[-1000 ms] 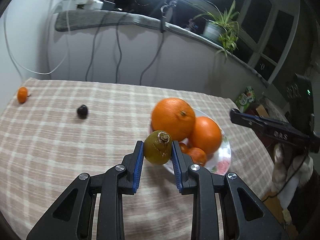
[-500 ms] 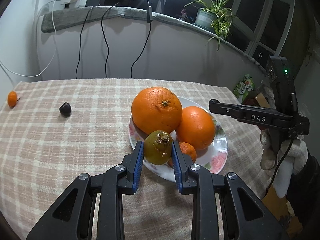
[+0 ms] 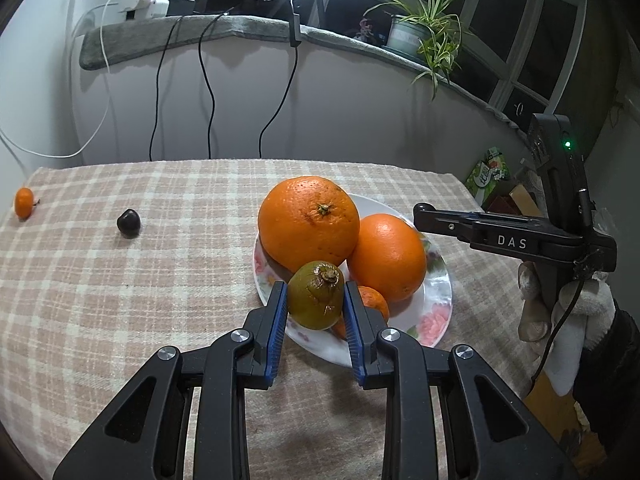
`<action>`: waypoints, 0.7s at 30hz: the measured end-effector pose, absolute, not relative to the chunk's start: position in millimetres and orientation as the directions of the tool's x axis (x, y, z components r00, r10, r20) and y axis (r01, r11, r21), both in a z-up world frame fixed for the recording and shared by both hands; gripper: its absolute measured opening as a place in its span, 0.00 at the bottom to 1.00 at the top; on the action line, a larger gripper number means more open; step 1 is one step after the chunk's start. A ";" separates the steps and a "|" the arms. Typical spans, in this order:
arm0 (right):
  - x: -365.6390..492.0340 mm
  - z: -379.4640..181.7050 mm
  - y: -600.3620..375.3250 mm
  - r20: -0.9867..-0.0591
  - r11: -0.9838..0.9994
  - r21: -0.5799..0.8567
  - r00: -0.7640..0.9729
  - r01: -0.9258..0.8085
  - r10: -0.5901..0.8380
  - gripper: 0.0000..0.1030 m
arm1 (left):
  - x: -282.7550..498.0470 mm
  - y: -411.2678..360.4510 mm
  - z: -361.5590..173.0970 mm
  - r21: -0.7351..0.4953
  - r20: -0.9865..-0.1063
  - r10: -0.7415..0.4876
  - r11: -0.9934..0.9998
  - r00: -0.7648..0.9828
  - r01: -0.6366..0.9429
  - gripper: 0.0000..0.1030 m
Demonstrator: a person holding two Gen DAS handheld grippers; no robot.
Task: Organize fruits
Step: 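Lower both fruits onto the plate and open both grippers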
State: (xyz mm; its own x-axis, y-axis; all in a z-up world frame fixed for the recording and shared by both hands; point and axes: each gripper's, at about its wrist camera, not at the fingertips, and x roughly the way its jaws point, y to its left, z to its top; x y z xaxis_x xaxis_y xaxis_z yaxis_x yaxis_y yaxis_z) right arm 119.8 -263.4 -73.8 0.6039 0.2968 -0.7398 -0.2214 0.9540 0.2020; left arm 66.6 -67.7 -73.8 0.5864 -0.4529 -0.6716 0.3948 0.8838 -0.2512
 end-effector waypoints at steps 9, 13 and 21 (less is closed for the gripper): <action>118.0 -74.2 -262.2 -0.741 0.954 0.190 0.604 -0.232 0.295 0.25 | 64.7 -67.6 -71.6 -0.254 -0.668 -0.457 0.882 0.587 0.398 0.26; 119.3 -75.2 -262.7 -0.743 0.954 0.190 0.602 -0.231 0.294 0.27 | 63.6 -67.6 -70.8 -0.254 -0.667 -0.459 0.880 0.587 0.401 0.29; 115.6 -68.5 -263.3 -0.725 0.953 0.188 0.621 -0.237 0.297 0.55 | 62.4 -66.1 -66.4 -0.253 -0.653 -0.464 0.878 0.598 0.405 0.43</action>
State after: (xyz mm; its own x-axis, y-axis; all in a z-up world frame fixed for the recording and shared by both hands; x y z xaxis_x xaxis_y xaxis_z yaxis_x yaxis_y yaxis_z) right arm 115.6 -263.3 -68.5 0.6213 0.2973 -0.7250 -0.2365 0.9532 0.1882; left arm 62.4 -66.1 -66.4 0.5981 -0.4641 -0.6534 0.4053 0.8785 -0.2531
